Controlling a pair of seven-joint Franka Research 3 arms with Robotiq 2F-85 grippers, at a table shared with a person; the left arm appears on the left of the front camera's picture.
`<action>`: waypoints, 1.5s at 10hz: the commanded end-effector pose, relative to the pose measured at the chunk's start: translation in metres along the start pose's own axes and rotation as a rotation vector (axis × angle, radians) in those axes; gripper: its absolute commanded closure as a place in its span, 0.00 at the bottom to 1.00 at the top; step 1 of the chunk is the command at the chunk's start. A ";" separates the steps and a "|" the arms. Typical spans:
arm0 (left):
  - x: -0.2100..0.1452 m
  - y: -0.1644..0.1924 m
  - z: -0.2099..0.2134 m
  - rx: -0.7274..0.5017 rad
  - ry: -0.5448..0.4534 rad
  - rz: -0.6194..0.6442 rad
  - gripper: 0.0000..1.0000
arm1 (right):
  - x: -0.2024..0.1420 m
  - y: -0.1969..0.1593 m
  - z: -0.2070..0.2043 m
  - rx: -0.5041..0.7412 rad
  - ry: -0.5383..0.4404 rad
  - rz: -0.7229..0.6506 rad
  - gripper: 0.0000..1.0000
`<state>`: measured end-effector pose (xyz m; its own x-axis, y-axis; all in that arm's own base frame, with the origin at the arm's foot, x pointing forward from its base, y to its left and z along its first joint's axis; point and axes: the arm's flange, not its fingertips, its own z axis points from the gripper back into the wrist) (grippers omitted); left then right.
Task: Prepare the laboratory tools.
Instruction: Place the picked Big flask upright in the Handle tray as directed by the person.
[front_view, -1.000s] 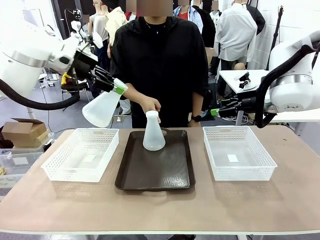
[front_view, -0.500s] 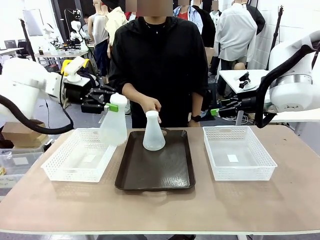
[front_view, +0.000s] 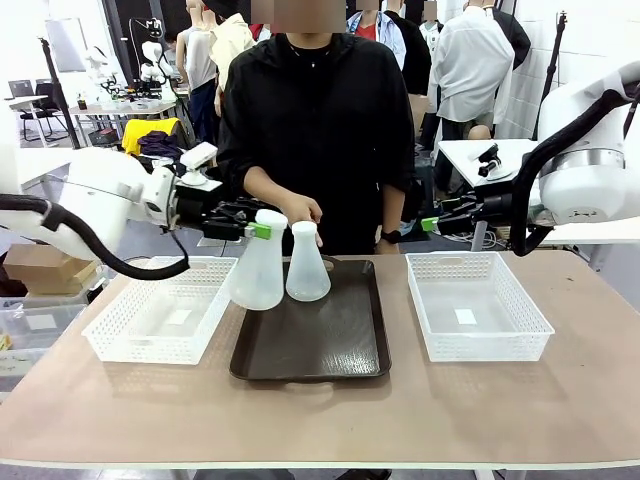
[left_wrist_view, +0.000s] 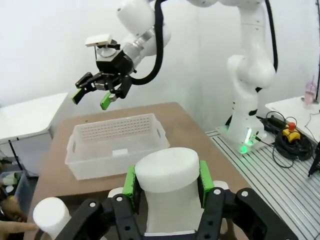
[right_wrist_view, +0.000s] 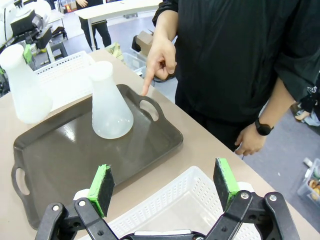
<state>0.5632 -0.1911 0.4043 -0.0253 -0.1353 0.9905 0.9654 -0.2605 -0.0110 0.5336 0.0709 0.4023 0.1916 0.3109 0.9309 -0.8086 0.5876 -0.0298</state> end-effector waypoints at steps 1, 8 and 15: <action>-0.002 0.010 -0.025 -0.012 -0.054 0.014 1.00 | 0.001 0.000 0.000 0.001 0.012 -0.004 0.00; -0.066 0.009 -0.072 0.031 -0.075 -0.037 1.00 | 0.001 0.000 0.000 0.001 0.012 -0.004 0.00; -0.091 0.001 -0.069 0.060 -0.162 -0.038 0.95 | 0.001 0.000 0.000 0.001 0.012 -0.004 0.00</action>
<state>0.5508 -0.2472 0.3068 -0.0124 -0.0271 0.9996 0.9777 -0.2100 0.0064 0.5336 0.0708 0.4022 0.1917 0.3109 0.9309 -0.8086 0.5876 -0.0298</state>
